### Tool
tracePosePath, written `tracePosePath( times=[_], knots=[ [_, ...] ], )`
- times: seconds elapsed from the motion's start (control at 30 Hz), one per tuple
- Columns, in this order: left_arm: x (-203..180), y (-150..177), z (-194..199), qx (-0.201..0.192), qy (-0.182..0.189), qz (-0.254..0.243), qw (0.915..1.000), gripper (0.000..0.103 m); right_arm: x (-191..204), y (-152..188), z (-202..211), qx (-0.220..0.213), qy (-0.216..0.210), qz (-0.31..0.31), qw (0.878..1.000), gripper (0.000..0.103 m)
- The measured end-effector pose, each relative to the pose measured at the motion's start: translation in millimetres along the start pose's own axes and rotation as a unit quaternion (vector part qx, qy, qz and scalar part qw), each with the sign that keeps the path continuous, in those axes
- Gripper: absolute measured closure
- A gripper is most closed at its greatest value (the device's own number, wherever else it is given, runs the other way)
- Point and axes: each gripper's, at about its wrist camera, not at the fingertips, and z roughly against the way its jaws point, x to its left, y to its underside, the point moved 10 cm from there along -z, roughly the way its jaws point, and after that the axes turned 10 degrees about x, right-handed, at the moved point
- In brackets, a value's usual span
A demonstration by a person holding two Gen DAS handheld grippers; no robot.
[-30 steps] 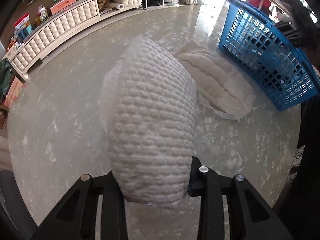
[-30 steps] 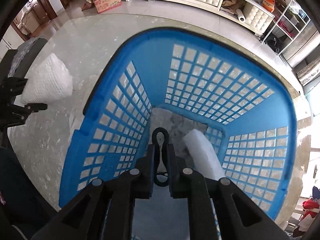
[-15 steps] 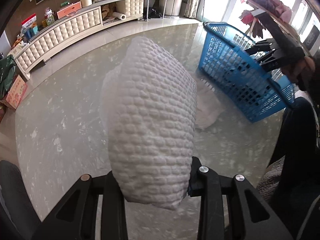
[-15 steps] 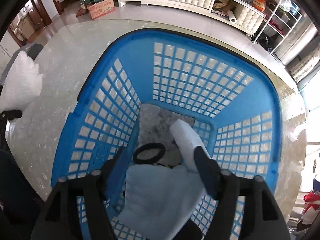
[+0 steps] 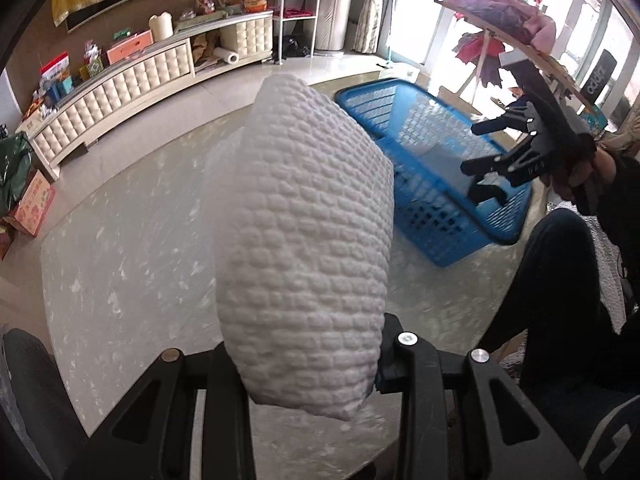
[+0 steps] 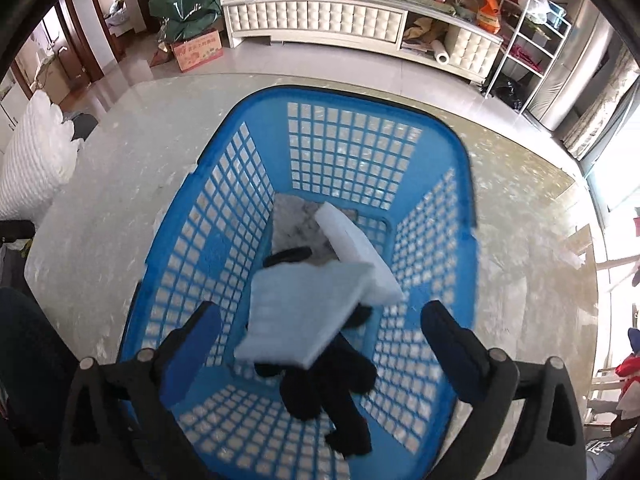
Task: Organize soft objects
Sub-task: 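Carry the white waffle towel over the basket and open the left tool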
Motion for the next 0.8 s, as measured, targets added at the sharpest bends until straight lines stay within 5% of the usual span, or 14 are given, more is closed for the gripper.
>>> tracePosePath(
  times=[0.8],
  knots=[
    [-114.9,-73.2,-17.4,0.009,0.021,-0.097,0.9950,0.073,-43.8,64.1,40.8,-0.062,0.014,-0.016,0.998,0.000]
  ],
)
